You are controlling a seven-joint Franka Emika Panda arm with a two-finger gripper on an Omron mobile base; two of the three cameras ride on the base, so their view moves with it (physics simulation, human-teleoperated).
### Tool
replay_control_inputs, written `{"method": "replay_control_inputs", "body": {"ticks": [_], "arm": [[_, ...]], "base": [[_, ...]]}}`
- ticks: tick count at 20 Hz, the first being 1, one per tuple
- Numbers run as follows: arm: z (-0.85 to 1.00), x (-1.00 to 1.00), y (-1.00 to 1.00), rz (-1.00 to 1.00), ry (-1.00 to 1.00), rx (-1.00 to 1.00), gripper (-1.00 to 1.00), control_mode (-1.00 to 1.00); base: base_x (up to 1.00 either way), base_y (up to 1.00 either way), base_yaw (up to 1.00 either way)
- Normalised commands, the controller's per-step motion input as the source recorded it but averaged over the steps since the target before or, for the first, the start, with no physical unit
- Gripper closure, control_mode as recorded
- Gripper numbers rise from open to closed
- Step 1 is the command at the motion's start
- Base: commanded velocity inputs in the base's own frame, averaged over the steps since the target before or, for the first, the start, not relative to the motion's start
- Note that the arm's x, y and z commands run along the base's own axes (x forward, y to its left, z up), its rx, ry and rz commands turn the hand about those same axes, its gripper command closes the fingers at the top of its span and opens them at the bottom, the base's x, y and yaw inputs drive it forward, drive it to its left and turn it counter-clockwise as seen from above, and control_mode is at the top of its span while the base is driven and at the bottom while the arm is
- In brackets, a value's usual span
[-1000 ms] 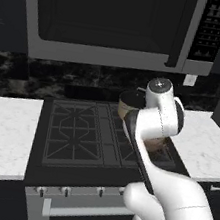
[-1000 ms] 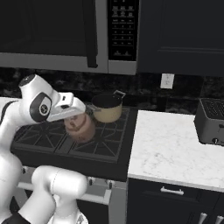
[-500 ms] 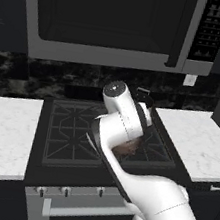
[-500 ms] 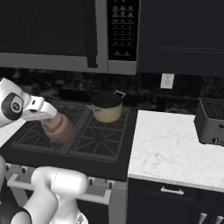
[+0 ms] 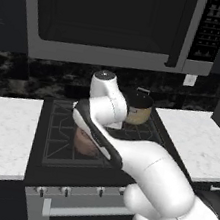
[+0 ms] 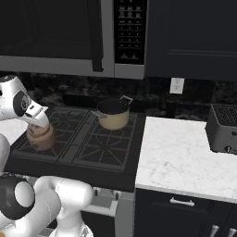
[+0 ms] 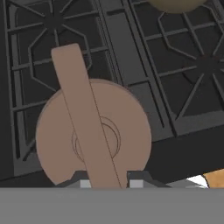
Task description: Pick the kettle from the counter and place it on a stove burner. Then turn the burner on.
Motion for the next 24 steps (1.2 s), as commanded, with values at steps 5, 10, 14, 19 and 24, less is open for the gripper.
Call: {"method": "replay_control_inputs", "body": {"ticks": [5,10,14,19,24], "arm": [[-0.01,0.16,0.39,-0.02,0.06,0.11,1.00,-1.00],[-0.40,0.19,0.31,0.01,-0.01,-0.07,1.00,-1.00],[-0.30,0.47,0.46,0.00,-0.02,0.01,1.00,-1.00],[0.00,0.54,0.33,-0.02,0.00,-0.01,1.00,-1.00],[-0.06,0.46,-0.03,0.00,-0.01,-0.02,1.00,-1.00]], "base": [[0.00,0.00,0.00],[0.00,0.00,0.00],[0.00,0.00,0.00],[0.00,0.00,0.00],[0.00,0.00,0.00]]}}
